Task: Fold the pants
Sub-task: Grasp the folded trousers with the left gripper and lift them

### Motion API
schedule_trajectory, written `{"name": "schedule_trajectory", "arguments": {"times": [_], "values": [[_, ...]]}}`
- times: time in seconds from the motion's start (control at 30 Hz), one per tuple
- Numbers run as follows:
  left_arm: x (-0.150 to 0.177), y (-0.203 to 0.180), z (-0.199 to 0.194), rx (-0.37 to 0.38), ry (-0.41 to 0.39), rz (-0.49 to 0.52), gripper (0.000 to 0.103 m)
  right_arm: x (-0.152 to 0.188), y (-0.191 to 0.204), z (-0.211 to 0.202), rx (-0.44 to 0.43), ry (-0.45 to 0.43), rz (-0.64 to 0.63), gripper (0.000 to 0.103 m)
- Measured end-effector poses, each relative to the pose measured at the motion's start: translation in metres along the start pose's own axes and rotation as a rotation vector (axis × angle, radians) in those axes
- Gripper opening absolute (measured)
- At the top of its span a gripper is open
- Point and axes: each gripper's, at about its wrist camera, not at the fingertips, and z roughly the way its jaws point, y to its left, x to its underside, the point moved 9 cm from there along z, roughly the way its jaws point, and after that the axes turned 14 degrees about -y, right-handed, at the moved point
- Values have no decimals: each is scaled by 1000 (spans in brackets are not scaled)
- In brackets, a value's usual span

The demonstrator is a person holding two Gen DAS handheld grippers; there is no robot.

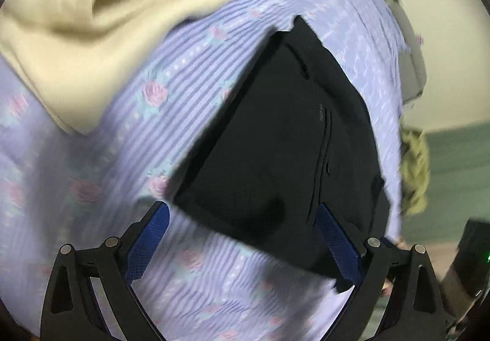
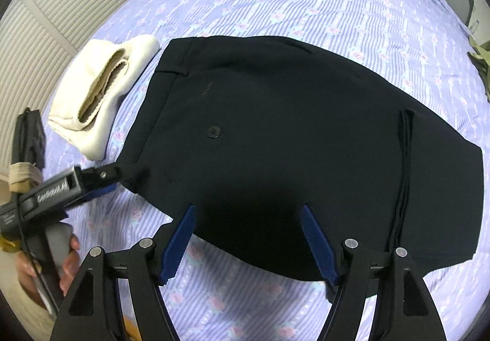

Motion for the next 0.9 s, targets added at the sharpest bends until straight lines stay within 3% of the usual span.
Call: {"name": "schedule_trajectory", "arguments": {"times": [0.23,0.27,0.3,0.33,0.4,0.5,0.53,0.6,0.7,0.9], "values": [[2,8,38,20,26,-152,95,0,6,13,19,30,-26,72],[0,5,38,40,20,-164,90,-1,6,13,20,29,-29,72],[-1,3,36,52,15,-166,73,-1,5,11,19,28,-32,72],[-5,-4,31,56,5,-152,64,-2,4,11,19,26,-31,72],[-12,-23,14,130,-26,-115,55,-4,1,9,14,24,-21,72],[-21,-55,-18,288,-76,-66,54,-7,-2,6,7,15,4,72],[-23,-58,-20,307,-77,-62,57,-8,-4,5,4,13,10,72],[-23,-57,-11,287,-68,-59,69,-10,-5,3,4,8,15,72],[-17,-33,31,134,-4,-72,69,-11,-6,2,14,-2,4,72],[-20,-17,70,78,4,-233,75,-9,-12,1,42,-5,16,72]]}}
